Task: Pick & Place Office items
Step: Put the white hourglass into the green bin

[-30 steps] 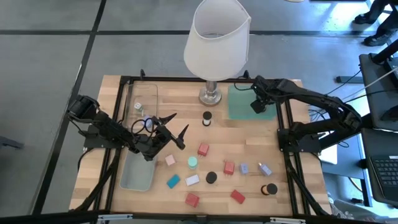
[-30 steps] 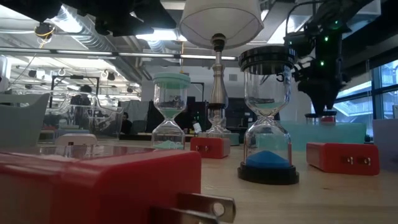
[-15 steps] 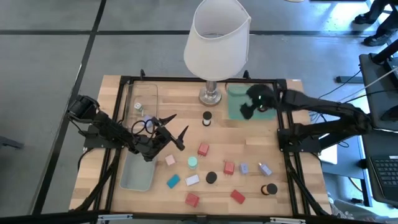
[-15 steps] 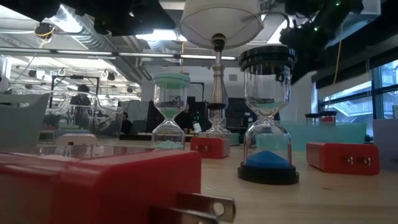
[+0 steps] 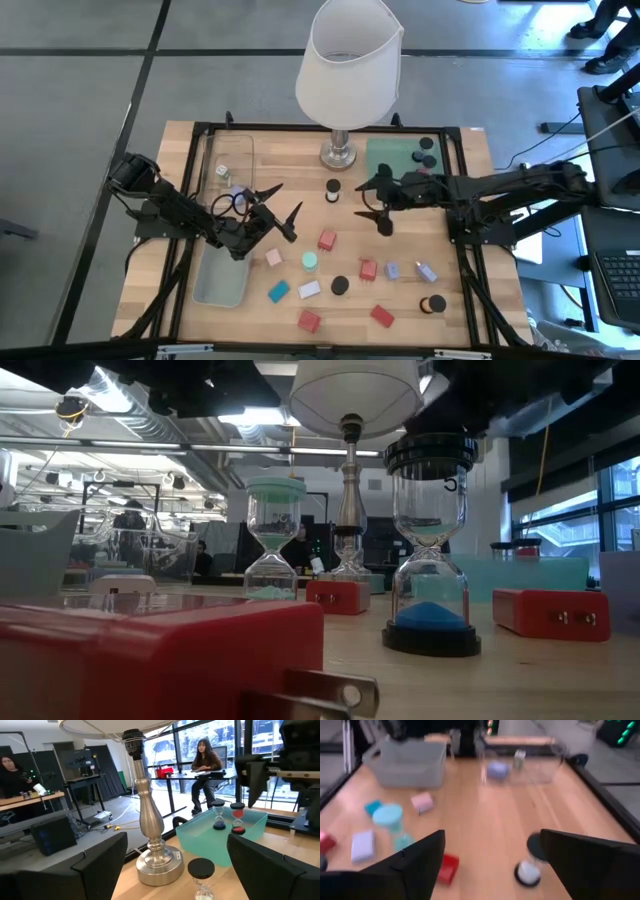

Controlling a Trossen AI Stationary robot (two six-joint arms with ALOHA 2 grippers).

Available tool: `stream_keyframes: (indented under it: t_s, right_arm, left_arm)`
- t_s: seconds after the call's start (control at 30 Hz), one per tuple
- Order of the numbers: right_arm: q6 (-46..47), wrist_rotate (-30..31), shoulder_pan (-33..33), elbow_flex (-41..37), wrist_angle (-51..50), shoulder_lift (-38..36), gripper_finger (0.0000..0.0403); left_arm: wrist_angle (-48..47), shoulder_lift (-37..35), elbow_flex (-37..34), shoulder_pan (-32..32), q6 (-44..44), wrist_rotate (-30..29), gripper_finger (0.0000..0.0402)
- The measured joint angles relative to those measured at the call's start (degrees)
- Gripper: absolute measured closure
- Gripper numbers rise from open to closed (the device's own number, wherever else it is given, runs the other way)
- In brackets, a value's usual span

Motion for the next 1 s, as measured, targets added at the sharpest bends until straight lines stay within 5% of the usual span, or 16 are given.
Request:
stream_keyframes:
  t_s: [0.27,0.73,1.0]
  right_arm:
    - [2.53,8.96,-0.99,0.01,7.85,7.71,0.0007]
    - [1.81,13.86,-3.33,0.01,20.42,20.46,0.0018]
    - [5.50,8.22,-5.38,0.03,21.24,22.35,0.0018]
  left_arm:
    - [-0.02,-0.01,0.00,0.00,0.00,-0.48,0.0061]
    - [-0.67,0.00,0.00,0.00,0.00,-0.56,0.0061]
    - [-0.89,0.00,0.00,0.00,0.00,-0.57,0.0061]
